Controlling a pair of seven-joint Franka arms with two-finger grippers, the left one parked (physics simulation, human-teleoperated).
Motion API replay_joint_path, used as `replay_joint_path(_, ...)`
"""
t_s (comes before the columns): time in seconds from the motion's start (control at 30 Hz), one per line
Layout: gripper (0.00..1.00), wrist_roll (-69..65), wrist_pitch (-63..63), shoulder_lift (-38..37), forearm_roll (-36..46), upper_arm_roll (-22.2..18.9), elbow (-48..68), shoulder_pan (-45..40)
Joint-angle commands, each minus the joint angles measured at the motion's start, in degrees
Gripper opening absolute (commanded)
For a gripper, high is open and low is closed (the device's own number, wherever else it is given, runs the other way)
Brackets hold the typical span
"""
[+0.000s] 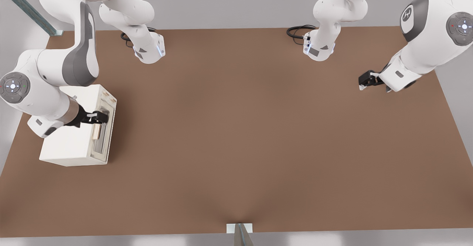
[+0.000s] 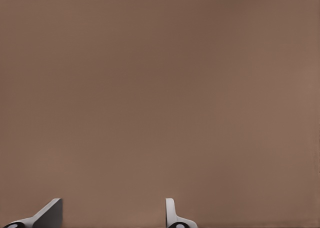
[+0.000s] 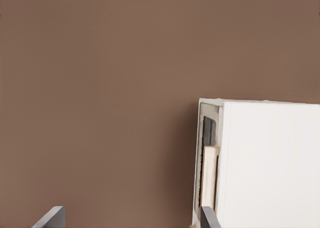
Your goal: Keep left arm still and open the oven door with right arm
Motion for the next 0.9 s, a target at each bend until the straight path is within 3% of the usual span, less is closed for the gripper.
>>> replay_joint_path(0.0, 1.0, -2.5, 2.4, 0.0, -0.1, -0.1, 0.0, 0.1)
replay_joint_path(0.07, 1.0, -2.2, 2.4, 2.0, -4.4, 0.1, -0.4, 3.1)
replay_joint_path(0.2, 1.0, 23.0, -3.6, 9.1, -28.0, 0.1, -1.2, 23.7)
replay_joint_path(0.23, 0.88, 29.8, -6.7, 11.7, -32.3, 0.1, -1.2, 27.0)
replay_joint_path(0.27, 0.44, 31.0, -9.2, 14.5, -34.5, 0.1, -1.2, 27.4)
replay_joint_path(0.3, 0.29, 32.9, -9.3, 16.2, -34.9, -0.1, -1.4, 27.2)
replay_joint_path(0.33, 0.21, 34.2, -10.2, 16.7, -35.3, -0.1, -1.9, 26.5)
replay_joint_path(0.6, 0.21, 42.9, -8.6, 15.2, -36.8, -0.7, -9.0, 25.3)
replay_joint_path(0.87, 0.21, 44.3, 5.1, 5.4, -45.2, -0.7, -26.3, 17.9)
